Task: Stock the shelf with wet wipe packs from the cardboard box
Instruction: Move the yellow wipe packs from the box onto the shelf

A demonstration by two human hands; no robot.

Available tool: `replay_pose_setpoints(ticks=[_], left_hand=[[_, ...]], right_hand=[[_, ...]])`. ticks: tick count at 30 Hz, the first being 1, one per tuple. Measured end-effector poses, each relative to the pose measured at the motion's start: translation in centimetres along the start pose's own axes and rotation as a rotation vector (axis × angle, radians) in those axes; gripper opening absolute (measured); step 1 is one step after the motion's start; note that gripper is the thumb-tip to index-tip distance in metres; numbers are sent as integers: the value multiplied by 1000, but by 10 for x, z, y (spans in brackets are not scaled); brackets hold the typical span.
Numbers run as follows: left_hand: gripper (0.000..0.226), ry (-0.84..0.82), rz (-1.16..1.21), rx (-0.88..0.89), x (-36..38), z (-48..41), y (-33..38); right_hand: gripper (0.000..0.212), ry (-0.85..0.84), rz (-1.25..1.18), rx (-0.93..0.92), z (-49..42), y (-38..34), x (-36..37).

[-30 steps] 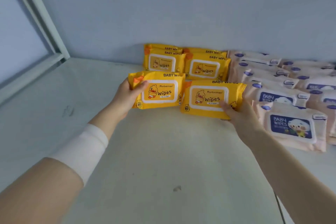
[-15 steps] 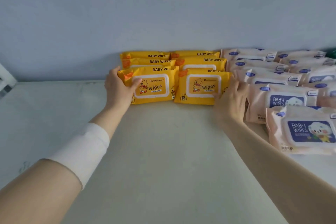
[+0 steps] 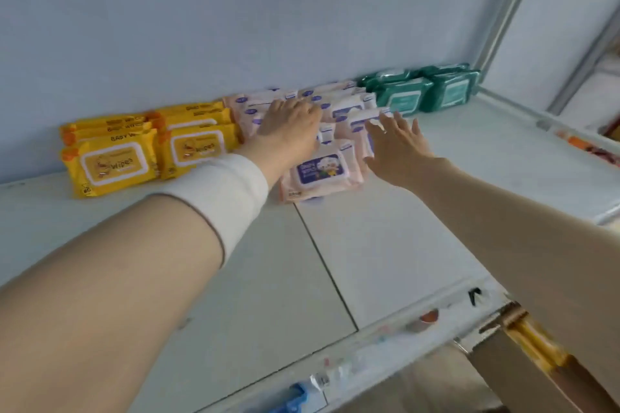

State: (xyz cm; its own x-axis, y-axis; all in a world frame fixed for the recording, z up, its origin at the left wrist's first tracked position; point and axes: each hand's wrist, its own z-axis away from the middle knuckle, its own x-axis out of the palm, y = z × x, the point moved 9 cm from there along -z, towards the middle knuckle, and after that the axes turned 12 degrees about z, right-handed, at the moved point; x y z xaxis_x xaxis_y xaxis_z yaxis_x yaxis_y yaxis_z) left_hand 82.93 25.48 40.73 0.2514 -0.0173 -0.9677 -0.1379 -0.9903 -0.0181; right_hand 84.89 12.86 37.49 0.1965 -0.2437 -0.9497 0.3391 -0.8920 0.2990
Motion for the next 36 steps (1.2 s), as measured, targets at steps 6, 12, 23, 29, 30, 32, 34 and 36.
replay_pose_setpoints(ticks=[6, 12, 23, 29, 30, 32, 34, 36], left_hand=[[48, -105, 40, 259, 17, -41, 262], [48, -212, 115, 549, 71, -53, 485], [44, -590, 134, 736, 298, -75, 695], [49, -889, 82, 667, 422, -66, 723], [49, -929, 68, 646, 442, -63, 724], [49, -1003, 45, 601, 480, -56, 726], [49, -1082, 53, 521, 520, -44, 724], [50, -1148, 89, 435, 561, -34, 724]], right_hand=[[63, -200, 85, 275, 132, 225, 69], [56, -402, -8, 520, 246, 385, 164], [59, -769, -105, 684, 362, 514, 413], [54, -986, -304, 684, 408, 492, 531], [53, -1007, -336, 673, 411, 486, 549], [53, -1059, -401, 638, 414, 471, 586], [54, -1102, -469, 606, 416, 455, 620], [56, -1116, -542, 614, 417, 441, 654]])
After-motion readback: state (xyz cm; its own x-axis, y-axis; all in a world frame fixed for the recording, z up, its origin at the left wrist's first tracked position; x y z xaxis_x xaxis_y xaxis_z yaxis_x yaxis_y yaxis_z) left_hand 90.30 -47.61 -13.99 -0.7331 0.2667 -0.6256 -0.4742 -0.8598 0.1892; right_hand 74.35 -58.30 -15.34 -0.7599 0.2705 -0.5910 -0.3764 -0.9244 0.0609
